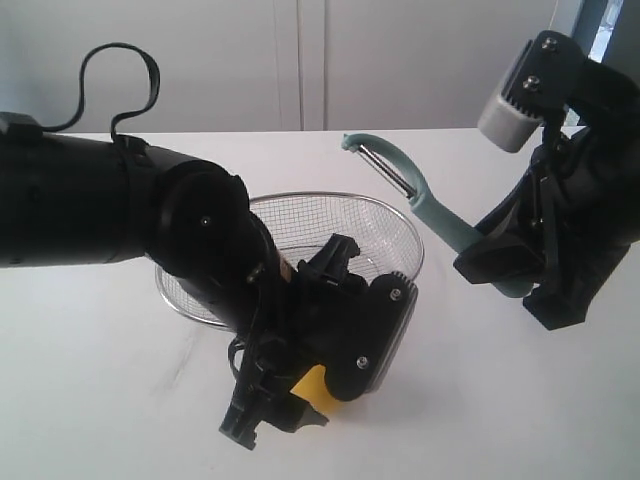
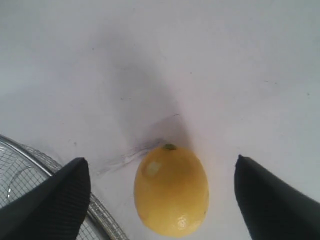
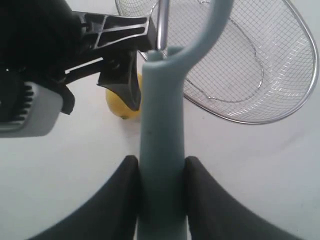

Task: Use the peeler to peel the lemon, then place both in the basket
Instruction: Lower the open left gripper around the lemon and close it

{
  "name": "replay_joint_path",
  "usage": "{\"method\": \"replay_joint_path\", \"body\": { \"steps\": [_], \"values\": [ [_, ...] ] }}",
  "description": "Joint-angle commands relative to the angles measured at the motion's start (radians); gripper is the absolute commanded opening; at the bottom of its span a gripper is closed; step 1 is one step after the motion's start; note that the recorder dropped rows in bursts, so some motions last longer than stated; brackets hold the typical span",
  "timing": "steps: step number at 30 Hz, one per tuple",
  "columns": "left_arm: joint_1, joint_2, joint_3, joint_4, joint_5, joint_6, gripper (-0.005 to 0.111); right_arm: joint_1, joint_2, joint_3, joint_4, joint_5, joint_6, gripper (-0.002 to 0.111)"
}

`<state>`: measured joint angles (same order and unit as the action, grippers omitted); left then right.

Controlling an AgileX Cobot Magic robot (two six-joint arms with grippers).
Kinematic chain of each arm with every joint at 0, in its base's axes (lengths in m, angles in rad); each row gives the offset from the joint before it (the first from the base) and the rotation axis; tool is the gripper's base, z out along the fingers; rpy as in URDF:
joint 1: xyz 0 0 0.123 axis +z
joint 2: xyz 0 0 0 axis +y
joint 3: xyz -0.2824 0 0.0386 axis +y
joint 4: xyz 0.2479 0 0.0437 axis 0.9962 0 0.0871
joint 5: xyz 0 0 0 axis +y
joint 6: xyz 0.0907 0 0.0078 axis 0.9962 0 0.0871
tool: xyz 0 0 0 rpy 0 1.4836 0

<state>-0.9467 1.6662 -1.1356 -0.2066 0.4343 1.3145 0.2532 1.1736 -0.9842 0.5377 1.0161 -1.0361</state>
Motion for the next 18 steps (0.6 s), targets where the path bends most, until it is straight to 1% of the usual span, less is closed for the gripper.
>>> {"method": "replay_joint_path", "body": {
  "steps": [1, 12, 18],
  "values": [
    [-0.003, 0.015, -0.004, 0.015, -0.019, -0.008, 0.082, -0.004, -0.003, 0.003, 0.008, -0.004, 0.002, 0.000],
    [-0.003, 0.070, -0.004, 0.038, -0.027, -0.008, 0.082, -0.004, -0.003, 0.003, 0.008, -0.004, 0.002, 0.000],
    [-0.003, 0.091, -0.004, 0.066, -0.068, -0.008, 0.082, -0.004, -0.003, 0.003, 0.008, -0.004, 0.002, 0.000]
  ]
}}
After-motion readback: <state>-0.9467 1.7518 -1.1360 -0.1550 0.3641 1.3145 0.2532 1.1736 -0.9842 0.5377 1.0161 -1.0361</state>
